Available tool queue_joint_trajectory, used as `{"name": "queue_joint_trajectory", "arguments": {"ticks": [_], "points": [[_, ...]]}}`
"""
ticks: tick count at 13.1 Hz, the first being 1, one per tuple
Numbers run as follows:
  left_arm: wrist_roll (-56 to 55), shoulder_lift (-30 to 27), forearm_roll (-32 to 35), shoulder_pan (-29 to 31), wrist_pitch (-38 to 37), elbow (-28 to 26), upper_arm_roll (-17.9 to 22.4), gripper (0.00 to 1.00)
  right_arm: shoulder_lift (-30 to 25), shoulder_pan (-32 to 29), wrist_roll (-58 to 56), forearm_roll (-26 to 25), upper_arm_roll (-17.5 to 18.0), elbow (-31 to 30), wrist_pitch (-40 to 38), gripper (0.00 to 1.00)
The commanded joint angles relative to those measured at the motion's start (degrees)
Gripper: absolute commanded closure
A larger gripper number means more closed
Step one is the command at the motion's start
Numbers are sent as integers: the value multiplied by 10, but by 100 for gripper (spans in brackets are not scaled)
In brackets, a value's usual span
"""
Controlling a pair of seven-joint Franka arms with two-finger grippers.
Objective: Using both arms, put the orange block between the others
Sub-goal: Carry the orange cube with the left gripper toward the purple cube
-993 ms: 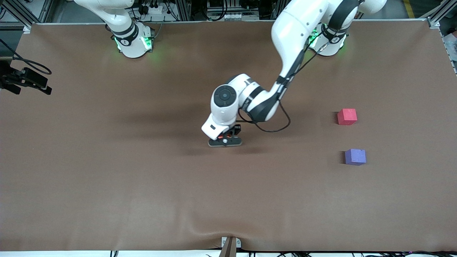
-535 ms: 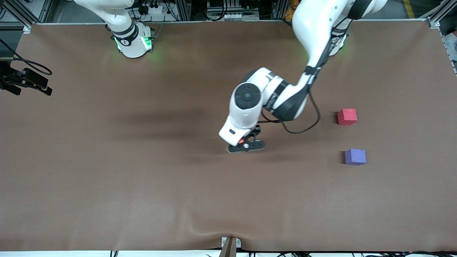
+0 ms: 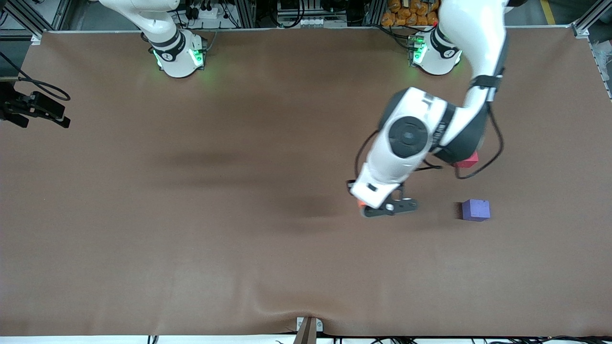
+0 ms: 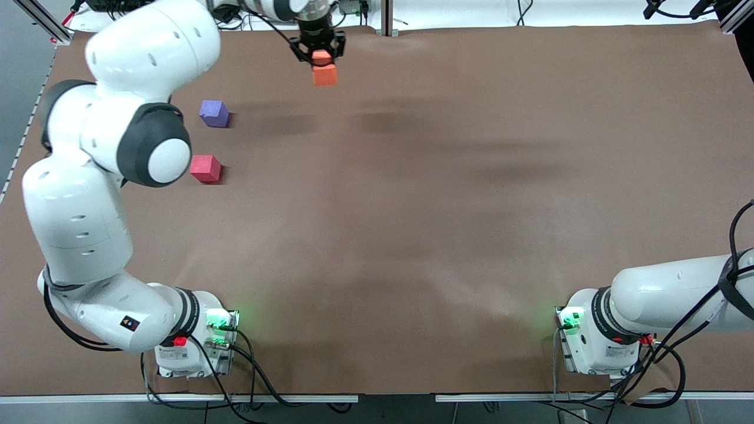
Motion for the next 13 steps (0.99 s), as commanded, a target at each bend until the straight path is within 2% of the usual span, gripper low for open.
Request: {"name": "queue_joint_trajectory", "arguments": {"ticks": [1, 4, 13], "points": [[47, -62, 8, 36, 11, -92, -7, 84, 1, -11, 8, -3, 11, 5, -1, 0], [114, -92, 9, 78, 26, -147, -7, 83, 1, -11, 8, -3, 11, 5, -1, 0], [297, -173, 10, 189, 160, -341, -7, 82, 1, -10, 8, -3, 11, 5, -1, 0]]}}
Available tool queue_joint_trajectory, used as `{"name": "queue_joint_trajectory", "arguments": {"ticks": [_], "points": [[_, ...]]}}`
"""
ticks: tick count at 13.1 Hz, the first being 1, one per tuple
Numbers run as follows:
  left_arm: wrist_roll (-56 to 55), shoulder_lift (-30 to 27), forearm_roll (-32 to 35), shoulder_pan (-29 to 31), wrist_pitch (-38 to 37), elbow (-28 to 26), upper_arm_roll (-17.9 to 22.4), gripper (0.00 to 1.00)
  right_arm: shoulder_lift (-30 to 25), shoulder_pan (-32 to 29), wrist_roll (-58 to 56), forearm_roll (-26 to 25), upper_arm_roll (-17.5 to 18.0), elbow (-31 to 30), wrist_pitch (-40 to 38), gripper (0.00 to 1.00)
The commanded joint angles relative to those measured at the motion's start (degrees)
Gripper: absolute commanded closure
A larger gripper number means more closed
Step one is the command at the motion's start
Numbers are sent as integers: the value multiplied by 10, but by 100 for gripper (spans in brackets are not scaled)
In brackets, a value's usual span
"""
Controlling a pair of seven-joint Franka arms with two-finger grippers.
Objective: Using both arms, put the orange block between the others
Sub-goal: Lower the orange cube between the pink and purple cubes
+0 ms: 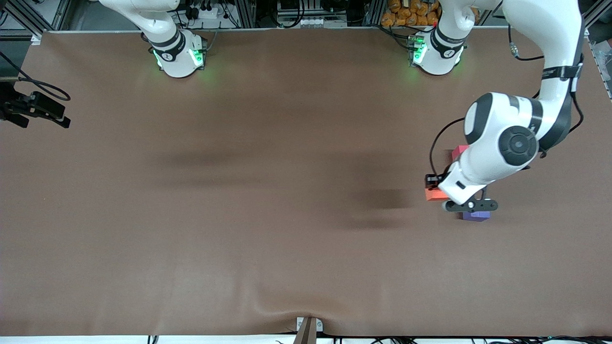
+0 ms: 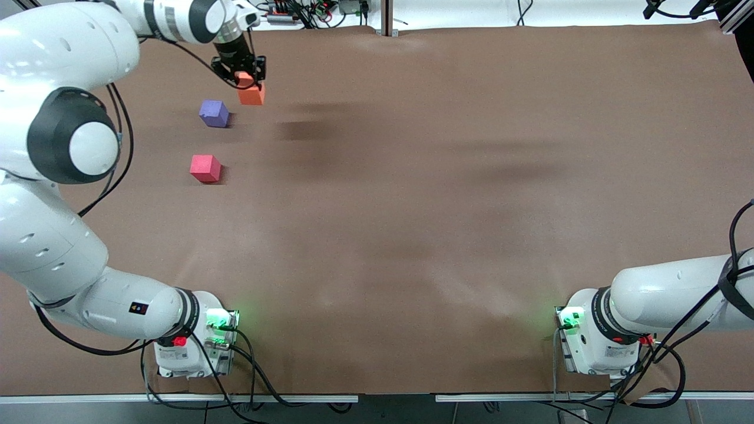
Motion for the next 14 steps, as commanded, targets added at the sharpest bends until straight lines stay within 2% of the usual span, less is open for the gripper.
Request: {"name": "queue_joint_trajectory", "arguments": {"ticks": [1, 7, 10, 14], "points": [[66, -34, 9, 48, 48, -71, -7, 82, 1, -11, 8, -3, 10, 5, -1, 0], [189, -32, 9, 123, 87, -119, -7, 82, 1, -11, 8, -3, 10, 5, -1, 0], [205, -35, 9, 129, 132, -165, -5, 82, 1, -11, 8, -3, 10, 5, 0, 0], [218, -34, 10, 151, 144, -178, -6, 82, 1, -11, 8, -3, 10, 5, 1, 0]]}}
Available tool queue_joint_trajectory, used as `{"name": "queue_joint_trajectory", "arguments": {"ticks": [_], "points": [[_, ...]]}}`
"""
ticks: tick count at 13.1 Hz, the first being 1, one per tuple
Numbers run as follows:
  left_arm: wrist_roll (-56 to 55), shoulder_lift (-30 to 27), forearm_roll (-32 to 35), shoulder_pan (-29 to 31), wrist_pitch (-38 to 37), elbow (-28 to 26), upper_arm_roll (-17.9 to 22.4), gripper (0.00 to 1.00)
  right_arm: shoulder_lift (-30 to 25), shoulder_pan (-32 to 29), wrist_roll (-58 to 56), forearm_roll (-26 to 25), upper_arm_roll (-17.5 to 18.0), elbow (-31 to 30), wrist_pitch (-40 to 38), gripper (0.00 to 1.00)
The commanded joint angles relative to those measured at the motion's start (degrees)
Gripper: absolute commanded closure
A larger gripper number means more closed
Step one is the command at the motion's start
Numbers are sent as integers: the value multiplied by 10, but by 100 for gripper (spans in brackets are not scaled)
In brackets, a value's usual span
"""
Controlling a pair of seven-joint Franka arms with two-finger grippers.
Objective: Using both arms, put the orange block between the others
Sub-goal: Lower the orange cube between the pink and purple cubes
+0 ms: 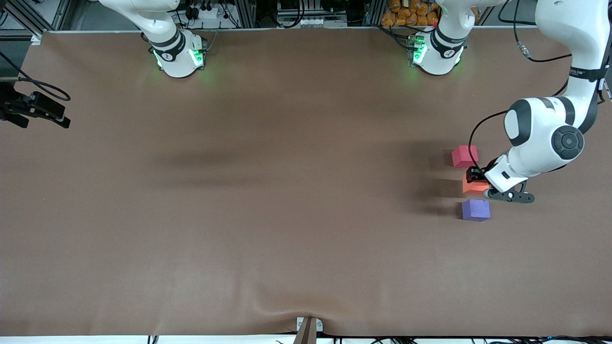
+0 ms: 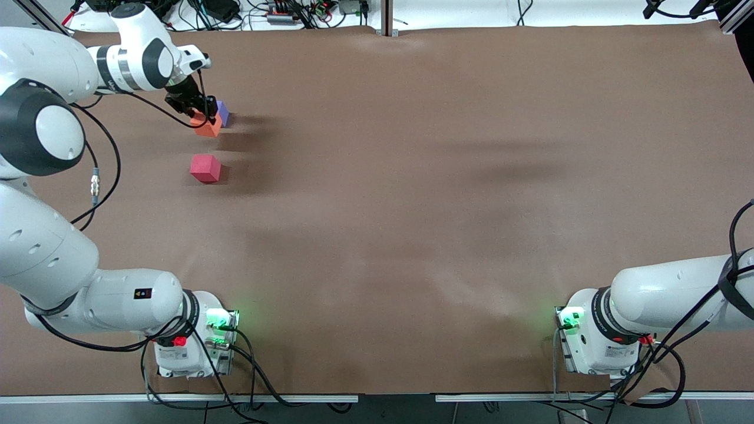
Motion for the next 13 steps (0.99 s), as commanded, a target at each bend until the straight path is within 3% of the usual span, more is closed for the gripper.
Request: {"name": "queue_joint_trajectory", "arguments": {"ticks": [1, 13], "points": [[7, -19, 9, 11, 11, -23, -5, 82, 1, -11, 8, -3, 10, 5, 0, 0], [6, 28, 10, 21, 103, -51, -8, 81, 3, -10, 8, -2, 10, 5, 5, 0]]}}
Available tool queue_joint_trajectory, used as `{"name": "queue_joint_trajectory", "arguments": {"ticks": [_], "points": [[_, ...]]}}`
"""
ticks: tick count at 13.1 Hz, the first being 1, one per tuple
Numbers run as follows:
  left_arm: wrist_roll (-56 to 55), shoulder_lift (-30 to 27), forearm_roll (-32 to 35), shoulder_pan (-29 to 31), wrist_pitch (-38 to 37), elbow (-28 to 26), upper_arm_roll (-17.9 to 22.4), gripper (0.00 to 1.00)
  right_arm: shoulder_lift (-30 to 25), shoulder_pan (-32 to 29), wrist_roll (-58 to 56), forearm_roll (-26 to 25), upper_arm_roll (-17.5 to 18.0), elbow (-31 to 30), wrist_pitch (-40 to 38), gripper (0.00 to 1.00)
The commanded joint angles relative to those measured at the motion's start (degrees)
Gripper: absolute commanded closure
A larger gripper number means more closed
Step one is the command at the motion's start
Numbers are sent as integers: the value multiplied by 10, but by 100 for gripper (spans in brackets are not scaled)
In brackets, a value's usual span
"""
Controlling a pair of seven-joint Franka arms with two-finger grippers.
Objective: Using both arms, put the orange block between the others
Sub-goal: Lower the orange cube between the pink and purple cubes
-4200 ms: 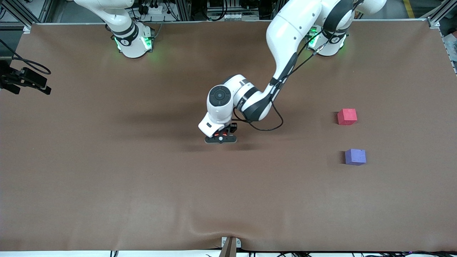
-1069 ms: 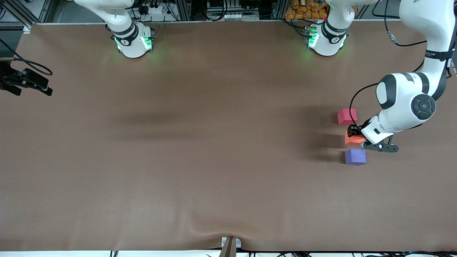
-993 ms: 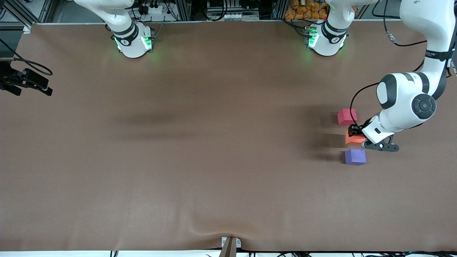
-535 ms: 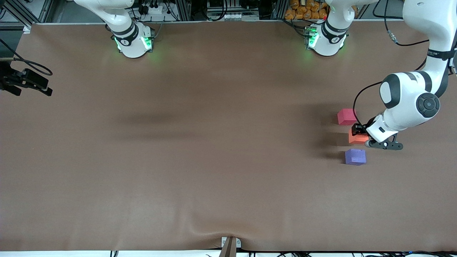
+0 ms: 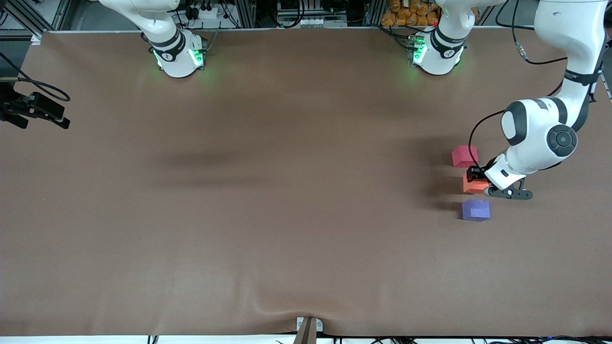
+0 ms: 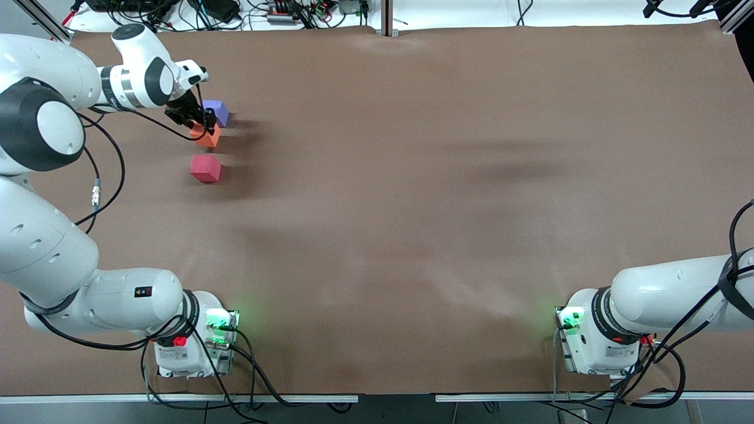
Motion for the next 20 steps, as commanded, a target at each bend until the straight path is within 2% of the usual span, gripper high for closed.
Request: {"name": "queue_joint_trajectory", "arguments": {"ticks": [1, 4, 5, 6, 7, 8, 16, 17, 20], "points": [[2, 8, 10, 6, 25, -9, -7, 81, 3, -10, 8, -2, 10, 5, 2, 0], [2, 26, 9, 6, 44, -9, -7, 78, 3, -11, 8, -3, 10, 5, 2, 0], [1, 26, 9, 6, 44, -8, -7, 64, 3, -12, 8, -3, 10, 5, 2, 0], [-5, 26, 9, 5, 44, -8, -7, 43, 3, -12, 8, -3, 10, 5, 2, 0], [-6, 26, 9, 5, 44, -8, -7, 13, 3, -12, 8, -3, 10, 5, 2, 0], [-6, 26, 9, 5, 42, -8, -7, 0, 3, -11, 8, -3, 10, 5, 2, 0], [-6, 1, 9, 3, 0, 33, -16, 0, 3, -11, 8, -2, 10, 5, 2, 0], [-7, 1, 9, 2, -26, 52, -17, 0, 3, -11, 8, -3, 10, 5, 2, 0], [-7, 7, 9, 0, -146, 162, -18, 0, 3, -11, 8, -3, 10, 5, 2, 0]]}}
